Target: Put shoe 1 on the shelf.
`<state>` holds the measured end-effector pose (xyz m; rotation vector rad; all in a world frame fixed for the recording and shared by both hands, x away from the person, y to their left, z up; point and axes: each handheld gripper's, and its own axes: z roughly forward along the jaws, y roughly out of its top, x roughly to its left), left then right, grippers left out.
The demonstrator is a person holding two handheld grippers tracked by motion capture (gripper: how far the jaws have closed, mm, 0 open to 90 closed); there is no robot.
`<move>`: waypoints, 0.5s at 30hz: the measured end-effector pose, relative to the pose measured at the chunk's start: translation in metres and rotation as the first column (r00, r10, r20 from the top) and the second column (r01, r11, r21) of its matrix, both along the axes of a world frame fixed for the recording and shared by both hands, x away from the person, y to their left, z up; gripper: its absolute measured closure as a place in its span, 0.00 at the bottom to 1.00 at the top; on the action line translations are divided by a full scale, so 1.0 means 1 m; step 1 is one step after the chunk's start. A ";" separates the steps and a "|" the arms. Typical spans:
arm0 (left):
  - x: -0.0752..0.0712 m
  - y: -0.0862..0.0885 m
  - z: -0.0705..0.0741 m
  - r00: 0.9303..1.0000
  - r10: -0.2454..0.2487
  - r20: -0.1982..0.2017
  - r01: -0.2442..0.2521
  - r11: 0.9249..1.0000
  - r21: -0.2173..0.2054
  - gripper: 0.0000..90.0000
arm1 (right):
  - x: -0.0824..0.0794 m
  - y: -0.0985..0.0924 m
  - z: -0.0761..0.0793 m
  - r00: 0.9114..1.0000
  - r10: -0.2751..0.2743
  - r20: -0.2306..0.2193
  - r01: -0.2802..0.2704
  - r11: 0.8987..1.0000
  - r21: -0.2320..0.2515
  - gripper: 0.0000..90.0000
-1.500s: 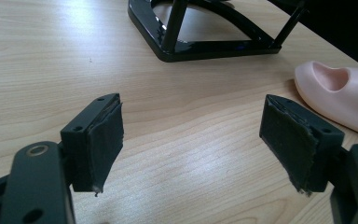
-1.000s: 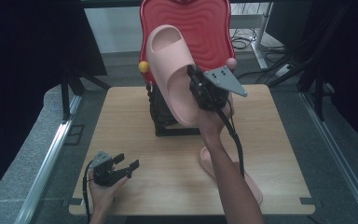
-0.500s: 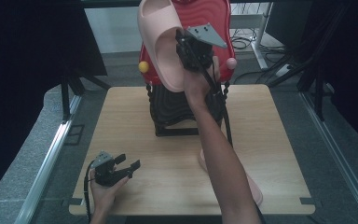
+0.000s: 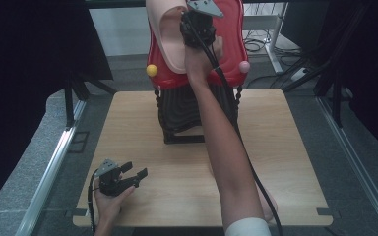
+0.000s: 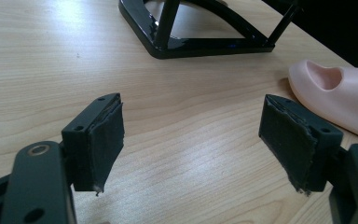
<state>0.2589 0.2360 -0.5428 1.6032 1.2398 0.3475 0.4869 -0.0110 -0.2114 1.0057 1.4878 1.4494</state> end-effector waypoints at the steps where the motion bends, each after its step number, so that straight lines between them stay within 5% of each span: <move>1: 0.000 0.000 0.000 1.000 0.000 0.000 0.000 1.000 -0.001 0.25 | 0.005 0.003 0.002 1.000 -0.011 0.002 0.011 1.000 -0.006 0.92; 15: -0.002 0.002 0.001 1.000 0.007 0.006 -0.007 1.000 -0.001 0.25 | 0.023 0.011 -0.014 0.997 -0.047 -0.068 0.044 0.998 -0.043 0.90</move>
